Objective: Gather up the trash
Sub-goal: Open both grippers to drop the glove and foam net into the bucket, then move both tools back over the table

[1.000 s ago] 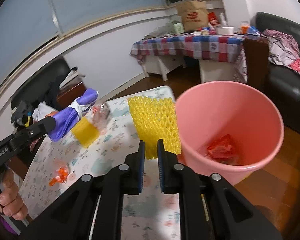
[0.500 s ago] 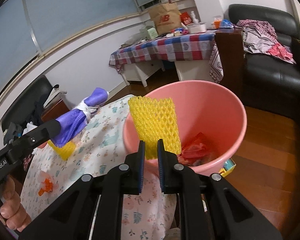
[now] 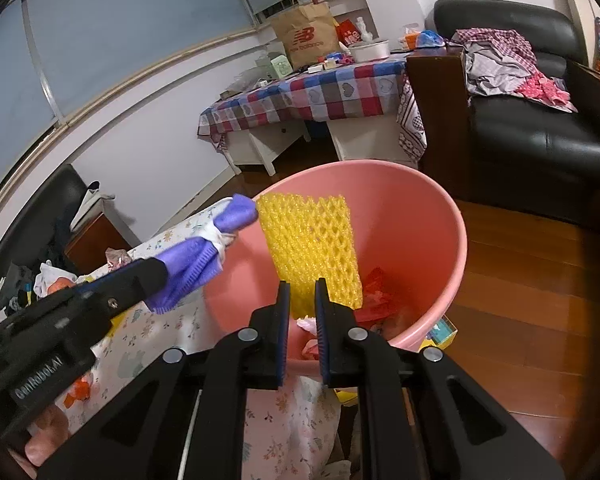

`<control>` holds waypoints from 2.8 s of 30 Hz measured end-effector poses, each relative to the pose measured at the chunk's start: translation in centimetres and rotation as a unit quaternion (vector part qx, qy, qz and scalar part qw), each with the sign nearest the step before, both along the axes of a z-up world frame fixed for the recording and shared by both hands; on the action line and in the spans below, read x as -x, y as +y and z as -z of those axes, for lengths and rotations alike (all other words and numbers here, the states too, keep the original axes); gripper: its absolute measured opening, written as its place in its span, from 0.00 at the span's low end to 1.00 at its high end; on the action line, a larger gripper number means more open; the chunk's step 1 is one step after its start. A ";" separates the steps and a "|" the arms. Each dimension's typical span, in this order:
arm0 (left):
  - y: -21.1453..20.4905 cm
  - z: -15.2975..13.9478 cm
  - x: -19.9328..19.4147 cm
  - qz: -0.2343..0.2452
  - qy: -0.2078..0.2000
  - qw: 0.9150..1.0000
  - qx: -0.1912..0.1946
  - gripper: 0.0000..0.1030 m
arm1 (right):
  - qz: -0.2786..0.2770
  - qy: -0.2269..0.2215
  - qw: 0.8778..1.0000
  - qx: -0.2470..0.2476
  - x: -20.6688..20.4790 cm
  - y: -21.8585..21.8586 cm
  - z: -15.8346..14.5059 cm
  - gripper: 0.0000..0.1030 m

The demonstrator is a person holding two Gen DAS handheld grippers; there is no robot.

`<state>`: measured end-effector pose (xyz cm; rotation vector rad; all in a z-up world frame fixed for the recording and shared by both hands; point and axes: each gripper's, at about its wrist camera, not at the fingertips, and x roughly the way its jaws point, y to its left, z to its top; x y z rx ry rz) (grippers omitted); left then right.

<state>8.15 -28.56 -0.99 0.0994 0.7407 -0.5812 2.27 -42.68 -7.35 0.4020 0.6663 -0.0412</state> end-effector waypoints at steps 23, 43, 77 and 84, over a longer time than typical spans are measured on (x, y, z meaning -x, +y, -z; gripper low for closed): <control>-0.4 0.6 0.0 0.000 0.010 1.000 0.010 0.38 | 0.023 0.016 1.000 -0.002 -0.5 -0.7 1.2 0.15; 5.6 -2.0 2.9 -0.034 -0.018 0.999 0.038 0.44 | 0.002 -0.008 1.000 0.005 1.0 1.4 -0.7 0.38; 30.2 0.8 7.8 -0.226 0.010 0.974 0.025 0.44 | -0.170 0.019 0.985 0.033 2.9 15.0 0.0 0.38; 28.1 3.4 9.0 -0.188 0.035 0.981 0.014 0.44 | -0.181 0.030 0.982 0.036 2.5 16.0 0.5 0.38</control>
